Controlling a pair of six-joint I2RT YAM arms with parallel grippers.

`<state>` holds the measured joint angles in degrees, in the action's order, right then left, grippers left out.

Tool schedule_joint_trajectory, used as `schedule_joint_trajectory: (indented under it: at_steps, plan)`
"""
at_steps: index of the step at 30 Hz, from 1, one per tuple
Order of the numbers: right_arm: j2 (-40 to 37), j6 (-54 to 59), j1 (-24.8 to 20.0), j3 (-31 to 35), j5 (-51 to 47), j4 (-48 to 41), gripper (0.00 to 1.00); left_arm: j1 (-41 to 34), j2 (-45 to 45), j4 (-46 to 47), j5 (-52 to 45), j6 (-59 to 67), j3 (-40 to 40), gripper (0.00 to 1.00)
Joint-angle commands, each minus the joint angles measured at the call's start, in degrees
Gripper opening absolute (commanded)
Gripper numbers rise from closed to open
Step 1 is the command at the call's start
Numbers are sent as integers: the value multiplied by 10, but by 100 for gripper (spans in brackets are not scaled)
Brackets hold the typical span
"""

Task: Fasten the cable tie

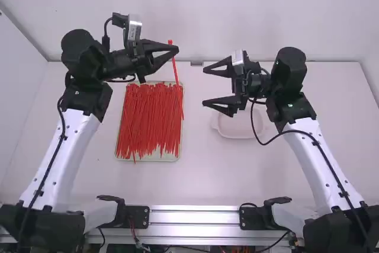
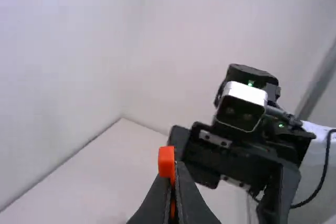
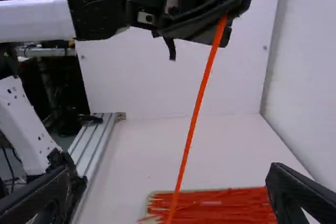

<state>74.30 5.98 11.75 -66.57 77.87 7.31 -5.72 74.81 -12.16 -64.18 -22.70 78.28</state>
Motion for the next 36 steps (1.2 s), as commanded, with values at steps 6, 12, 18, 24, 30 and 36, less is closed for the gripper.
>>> schedule_joint_trajectory:
  at_steps: [6, 12, 18, 24, 30, 36]
  plan:
    - [-1, 283, -6, -2, -10, -125, 99, 8, 102, -1, 6, 0, 12, 2]
    - [0, 394, -5, -2, -90, -173, 99, 22, 159, -6, 8, -5, 12, 2]
    - [0, 462, 2, -2, -68, -185, 99, 46, 193, -48, 3, -122, 12, 2]
    - [0, 609, 33, -2, -68, -185, 99, 53, 196, -73, -75, -273, 12, 2]
    - [0, 764, 74, -2, -68, -185, 98, 55, 196, -64, -119, -387, 12, 2]
    - [0, 896, 110, -2, -67, -185, 99, 53, 196, -6, -122, -562, 12, 2]
